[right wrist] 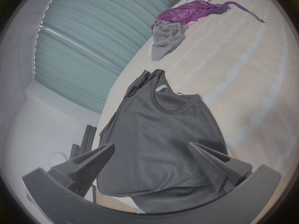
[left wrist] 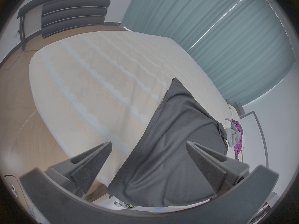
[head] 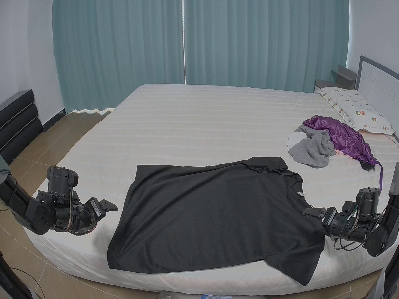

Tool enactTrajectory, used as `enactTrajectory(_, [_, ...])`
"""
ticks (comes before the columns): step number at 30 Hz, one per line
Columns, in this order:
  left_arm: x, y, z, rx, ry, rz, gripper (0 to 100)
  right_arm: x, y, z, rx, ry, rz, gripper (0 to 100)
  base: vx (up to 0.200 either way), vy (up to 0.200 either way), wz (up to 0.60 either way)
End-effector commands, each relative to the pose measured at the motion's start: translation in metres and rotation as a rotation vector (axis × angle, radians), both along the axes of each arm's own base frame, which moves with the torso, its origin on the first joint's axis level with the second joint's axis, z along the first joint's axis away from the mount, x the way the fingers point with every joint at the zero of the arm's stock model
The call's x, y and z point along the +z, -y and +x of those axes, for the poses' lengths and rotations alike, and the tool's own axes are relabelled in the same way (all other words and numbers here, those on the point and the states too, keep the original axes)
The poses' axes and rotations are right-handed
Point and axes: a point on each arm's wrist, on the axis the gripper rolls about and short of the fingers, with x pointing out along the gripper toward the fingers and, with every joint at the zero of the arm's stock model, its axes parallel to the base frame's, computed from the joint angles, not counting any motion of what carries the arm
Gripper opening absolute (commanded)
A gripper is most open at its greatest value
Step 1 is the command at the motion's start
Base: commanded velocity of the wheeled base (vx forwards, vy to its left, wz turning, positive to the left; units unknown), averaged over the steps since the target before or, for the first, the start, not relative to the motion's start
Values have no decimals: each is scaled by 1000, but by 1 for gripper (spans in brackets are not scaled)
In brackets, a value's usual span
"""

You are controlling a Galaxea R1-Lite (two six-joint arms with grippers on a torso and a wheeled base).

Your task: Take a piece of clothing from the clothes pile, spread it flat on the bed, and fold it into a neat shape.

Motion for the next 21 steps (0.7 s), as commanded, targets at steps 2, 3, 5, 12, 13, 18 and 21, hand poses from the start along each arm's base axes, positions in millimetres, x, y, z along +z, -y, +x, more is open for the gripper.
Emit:
enactTrajectory(2, [3,2,6,-3,20,-4,100,-1,0,-1,1,-4,0,100,0,0,0])
enactTrajectory(3, [5,2,8,-3,26,-4,100,0,0,0,1,-3,0,100,0,0,0])
enactTrajectory(5, [7,3,12,-5,38,-5,100,0,0,0,3,-3,1,100,0,0,0])
enactTrajectory(12, [5,6,48,-5,73,-9,100,-1,0,-1,2,-4,0,100,0,0,0])
enactTrajectory(13, [4,7,59,-3,84,-9,100,-1,0,-1,3,-4,1,100,0,0,0])
enactTrajectory(18, [-1,10,97,-12,117,-21,100,-1,-1,-1,7,-6,2,100,0,0,0])
enactTrajectory(21, [-2,12,117,-18,147,-29,100,-1,-3,-1,15,-9,2,100,0,0,0])
